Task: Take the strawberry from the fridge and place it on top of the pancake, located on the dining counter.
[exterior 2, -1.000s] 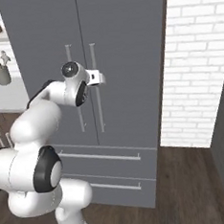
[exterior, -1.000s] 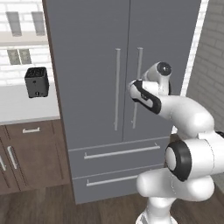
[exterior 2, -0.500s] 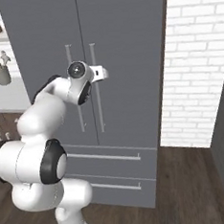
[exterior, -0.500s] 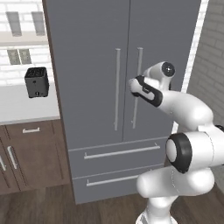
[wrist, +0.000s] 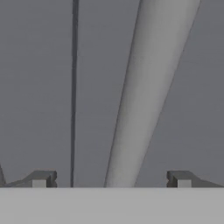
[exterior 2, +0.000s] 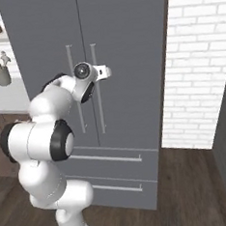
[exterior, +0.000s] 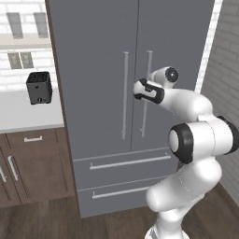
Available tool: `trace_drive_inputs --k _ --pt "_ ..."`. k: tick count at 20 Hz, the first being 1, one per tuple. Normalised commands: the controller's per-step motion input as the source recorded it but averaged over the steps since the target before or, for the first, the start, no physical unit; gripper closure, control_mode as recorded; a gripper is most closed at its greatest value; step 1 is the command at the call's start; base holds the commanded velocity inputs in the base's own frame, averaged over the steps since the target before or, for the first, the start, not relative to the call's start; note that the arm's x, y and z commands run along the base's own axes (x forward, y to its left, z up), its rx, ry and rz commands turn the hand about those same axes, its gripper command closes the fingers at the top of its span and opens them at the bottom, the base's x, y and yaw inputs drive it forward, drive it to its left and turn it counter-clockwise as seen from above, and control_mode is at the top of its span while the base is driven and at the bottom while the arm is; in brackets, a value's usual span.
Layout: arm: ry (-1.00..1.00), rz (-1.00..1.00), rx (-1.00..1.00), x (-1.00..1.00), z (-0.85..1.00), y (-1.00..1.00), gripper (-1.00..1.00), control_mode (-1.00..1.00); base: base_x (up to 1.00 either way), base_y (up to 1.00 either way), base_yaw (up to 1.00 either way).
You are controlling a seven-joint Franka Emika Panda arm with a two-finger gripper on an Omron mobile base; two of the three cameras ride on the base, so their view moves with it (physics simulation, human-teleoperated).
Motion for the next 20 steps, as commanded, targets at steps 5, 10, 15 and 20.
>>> trace_drive_inputs --k 5,10,15,20 --pt "0.0 0.0 0.0 0.61 0.0 0.03 -1.0 -1.0 0.0 0.0 0.0" --pt "0.0 0.0 0.0 0.61 0.0 0.03 -1.0 -1.0 0.0 0.0 0.0" --pt "0.03 0.0 0.0 0.52 -0.02 0.08 1.0 -1.0 0.0 0.0 0.0" --pt "0.06 0.0 -0.01 -0.01 -0.03 -0.04 1.0 -1.0 0.0 0.0 0.0"
